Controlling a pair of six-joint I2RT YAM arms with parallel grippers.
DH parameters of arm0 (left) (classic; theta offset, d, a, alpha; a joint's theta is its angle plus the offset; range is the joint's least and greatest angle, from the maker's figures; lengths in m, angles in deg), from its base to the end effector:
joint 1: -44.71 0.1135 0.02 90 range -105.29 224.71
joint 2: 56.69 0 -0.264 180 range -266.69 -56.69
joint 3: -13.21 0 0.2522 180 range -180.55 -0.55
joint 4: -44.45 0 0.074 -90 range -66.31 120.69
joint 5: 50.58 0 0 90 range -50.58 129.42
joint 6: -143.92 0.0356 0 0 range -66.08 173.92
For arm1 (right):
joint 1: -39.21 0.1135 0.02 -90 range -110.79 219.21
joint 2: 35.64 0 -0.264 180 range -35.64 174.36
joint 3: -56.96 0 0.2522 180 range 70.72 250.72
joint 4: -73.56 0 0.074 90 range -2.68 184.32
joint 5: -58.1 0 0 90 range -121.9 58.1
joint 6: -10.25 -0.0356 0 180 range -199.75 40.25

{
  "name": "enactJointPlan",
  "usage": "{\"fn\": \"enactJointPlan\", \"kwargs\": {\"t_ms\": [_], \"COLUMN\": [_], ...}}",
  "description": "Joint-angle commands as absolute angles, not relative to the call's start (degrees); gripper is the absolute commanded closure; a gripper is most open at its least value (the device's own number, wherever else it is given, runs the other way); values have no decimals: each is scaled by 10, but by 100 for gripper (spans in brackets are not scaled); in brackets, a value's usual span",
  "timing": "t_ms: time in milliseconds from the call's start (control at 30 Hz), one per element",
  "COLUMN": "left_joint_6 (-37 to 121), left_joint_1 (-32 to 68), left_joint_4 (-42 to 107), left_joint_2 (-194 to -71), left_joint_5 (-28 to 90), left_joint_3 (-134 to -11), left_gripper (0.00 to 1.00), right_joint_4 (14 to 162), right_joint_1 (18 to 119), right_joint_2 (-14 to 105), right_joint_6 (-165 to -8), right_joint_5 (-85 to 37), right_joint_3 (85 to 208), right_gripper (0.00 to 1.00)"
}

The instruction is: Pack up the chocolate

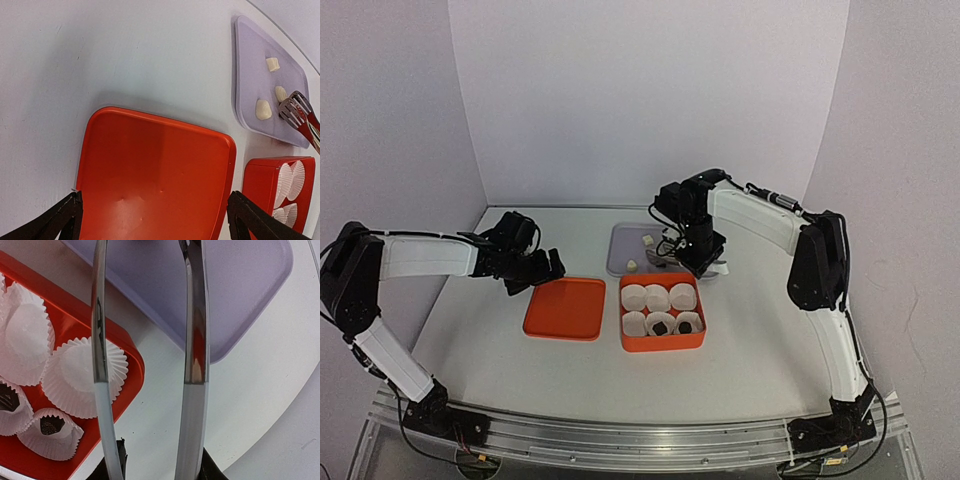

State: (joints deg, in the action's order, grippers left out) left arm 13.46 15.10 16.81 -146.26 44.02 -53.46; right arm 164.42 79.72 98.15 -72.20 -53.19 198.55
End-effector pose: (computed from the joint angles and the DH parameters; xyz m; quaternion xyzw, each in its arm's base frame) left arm 0.2796 -0.1556 0.1948 -0.1024 0.9350 -0.1627 0.2979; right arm 0.3623 0.2926 0.2319 -0.3893 0.9005 -0.1599 0.1093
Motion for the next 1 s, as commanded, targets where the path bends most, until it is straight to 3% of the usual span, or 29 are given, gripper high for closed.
{"fn": "enactJointPlan", "kwargs": {"t_ms": [0, 567, 967], "left_joint_6": [133, 129, 130], "left_joint_1": [153, 153, 153], "left_joint_4": [180, 179, 177], "left_joint_2": [-1465, -1465, -1466], "left_joint_5": [439, 441, 441], "left_joint_3": [-546, -546, -553], "left_gripper": [0, 0, 0], "right_joint_4": [1775, 1805, 1804], "right_joint_1": [793, 787, 787], "right_joint_2": [988, 1010, 999], "right_joint_6": [-721, -701, -700], "right_joint_5": [-548, -566, -569], "right_joint_3": [2011, 2028, 2042], "right_gripper": [64, 67, 84]}}
